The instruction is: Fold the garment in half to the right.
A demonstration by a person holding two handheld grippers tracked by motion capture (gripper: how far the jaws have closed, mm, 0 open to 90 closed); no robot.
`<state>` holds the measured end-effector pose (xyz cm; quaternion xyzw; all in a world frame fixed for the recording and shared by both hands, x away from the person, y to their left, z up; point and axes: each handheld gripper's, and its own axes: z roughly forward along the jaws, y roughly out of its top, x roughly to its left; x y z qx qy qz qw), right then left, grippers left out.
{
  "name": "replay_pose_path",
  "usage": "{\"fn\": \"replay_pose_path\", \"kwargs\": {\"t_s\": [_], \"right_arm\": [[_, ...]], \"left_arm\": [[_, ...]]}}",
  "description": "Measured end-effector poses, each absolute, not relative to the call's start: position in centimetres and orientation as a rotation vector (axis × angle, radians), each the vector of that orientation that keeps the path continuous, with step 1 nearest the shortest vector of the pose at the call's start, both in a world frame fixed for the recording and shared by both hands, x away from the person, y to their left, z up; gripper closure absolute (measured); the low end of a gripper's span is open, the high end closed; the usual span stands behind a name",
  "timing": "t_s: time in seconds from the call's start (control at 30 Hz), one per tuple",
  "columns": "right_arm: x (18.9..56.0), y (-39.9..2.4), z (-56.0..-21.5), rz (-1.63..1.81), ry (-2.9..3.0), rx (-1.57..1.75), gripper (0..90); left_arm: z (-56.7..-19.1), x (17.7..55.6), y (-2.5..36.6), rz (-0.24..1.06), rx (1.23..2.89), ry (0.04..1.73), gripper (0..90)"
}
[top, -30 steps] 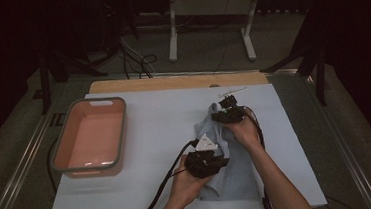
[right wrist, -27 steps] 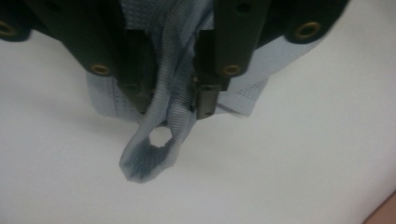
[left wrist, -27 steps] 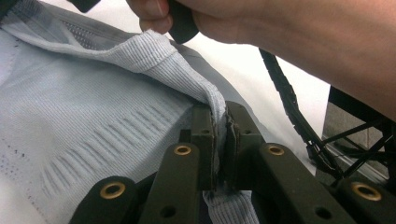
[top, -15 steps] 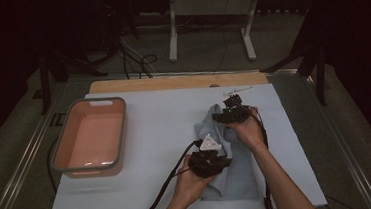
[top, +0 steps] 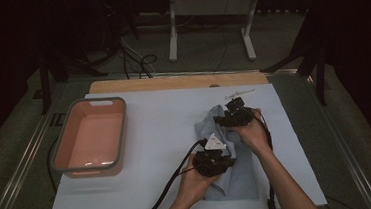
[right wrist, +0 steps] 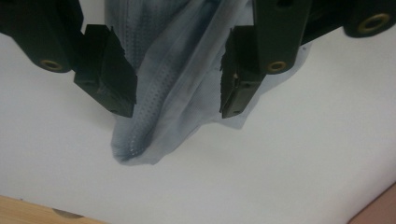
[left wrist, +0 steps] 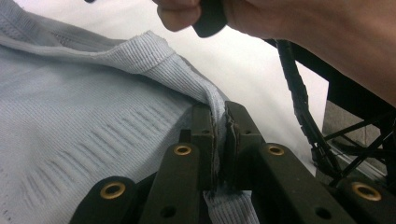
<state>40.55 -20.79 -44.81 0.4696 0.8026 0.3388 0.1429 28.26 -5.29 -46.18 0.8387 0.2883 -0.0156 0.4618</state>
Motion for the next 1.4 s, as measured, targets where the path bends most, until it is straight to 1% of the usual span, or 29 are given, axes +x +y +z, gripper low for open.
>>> {"fn": "replay_pose_path", "kwargs": {"t_s": [0.53, 0.6, 0.63, 0.73, 0.77, 1.23, 1.4], "right_arm": [[37.6, -21.3, -45.4, 0.913, 2.400, 1.264, 59.8], [37.4, -21.2, -45.6, 0.880, 2.408, 1.253, 64.6], [37.4, -21.2, -45.8, 0.859, 2.413, 1.250, 68.5], [37.4, -21.3, -46.0, 0.840, 2.433, 1.257, 83.9], [37.4, -21.4, -46.0, 0.833, 2.432, 1.253, 86.8], [37.5, -23.1, -45.6, 0.855, 2.361, 1.279, 88.8], [37.5, -23.5, -45.6, 0.866, 2.349, 1.288, 88.9]], "left_arm": [[-47.0, 28.6, -7.0, -0.046, 2.099, 0.702, 83.9], [-47.0, 28.6, -7.1, -0.044, 2.100, 0.703, 84.0], [-47.1, 28.6, -7.1, -0.043, 2.102, 0.703, 83.9], [-47.1, 28.6, -7.2, -0.043, 2.105, 0.702, 84.0], [-47.1, 28.6, -7.2, -0.043, 2.106, 0.702, 83.9], [-47.3, 28.5, -7.5, -0.062, 2.114, 0.704, 83.3], [-47.3, 28.2, -7.6, -0.077, 2.130, 0.693, 81.5]]}}
